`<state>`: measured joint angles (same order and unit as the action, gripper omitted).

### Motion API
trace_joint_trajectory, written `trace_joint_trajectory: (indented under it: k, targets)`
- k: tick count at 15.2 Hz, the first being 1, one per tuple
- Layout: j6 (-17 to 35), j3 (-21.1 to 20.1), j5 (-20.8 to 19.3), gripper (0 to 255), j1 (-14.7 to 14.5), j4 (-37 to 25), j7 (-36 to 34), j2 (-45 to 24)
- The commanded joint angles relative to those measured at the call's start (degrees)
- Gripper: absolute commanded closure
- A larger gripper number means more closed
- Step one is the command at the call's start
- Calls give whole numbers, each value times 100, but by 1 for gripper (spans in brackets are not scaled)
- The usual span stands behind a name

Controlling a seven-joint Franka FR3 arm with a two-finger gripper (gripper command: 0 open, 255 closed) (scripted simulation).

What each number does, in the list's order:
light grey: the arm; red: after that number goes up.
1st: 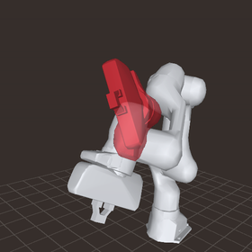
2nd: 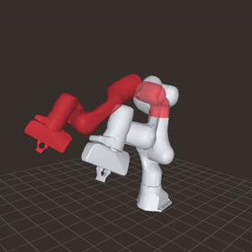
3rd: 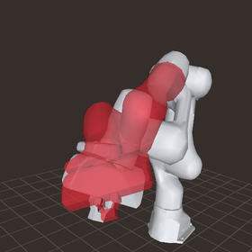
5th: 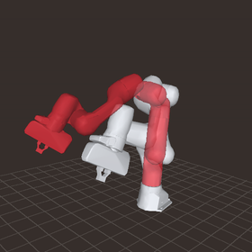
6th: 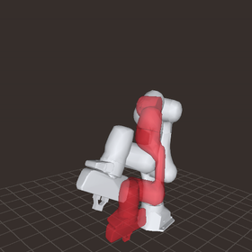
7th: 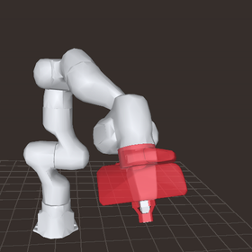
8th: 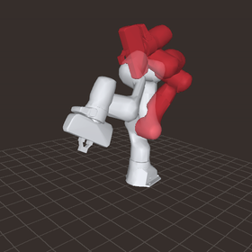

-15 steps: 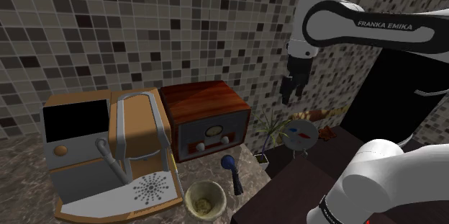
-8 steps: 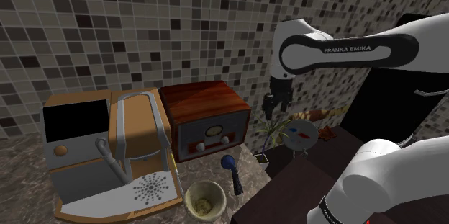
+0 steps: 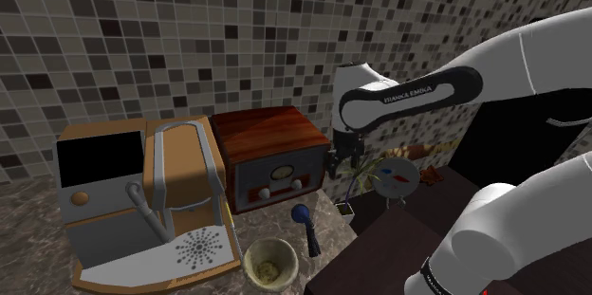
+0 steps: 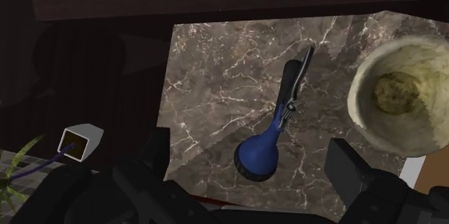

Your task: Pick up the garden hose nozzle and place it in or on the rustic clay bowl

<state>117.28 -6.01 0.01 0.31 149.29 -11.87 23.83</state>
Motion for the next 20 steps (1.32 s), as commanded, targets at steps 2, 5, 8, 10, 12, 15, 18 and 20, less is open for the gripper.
trace_joint_trajectory:
  k: [2, 5, 8, 10, 12, 15, 18, 20]
  targets:
    - [653, -132, -36, 0, 21, 35, -318, -658]
    - [1225, -248, -130, 0, 44, -34, -663, -1353]
    - [1749, -329, -298, 0, 61, -186, -1042, -2091]
    - [2063, -350, -449, 0, 58, -331, -1314, -2596]
    - [2345, -337, -621, 0, 32, -510, -1592, -3106]
    - [2705, -256, -879, 0, -57, -840, -1995, -3867]
    - [2992, -122, -1085, 0, -194, -1235, -2348, -4615]
    - [3086, -61, -1140, 0, -258, -1406, -2464, -4901]
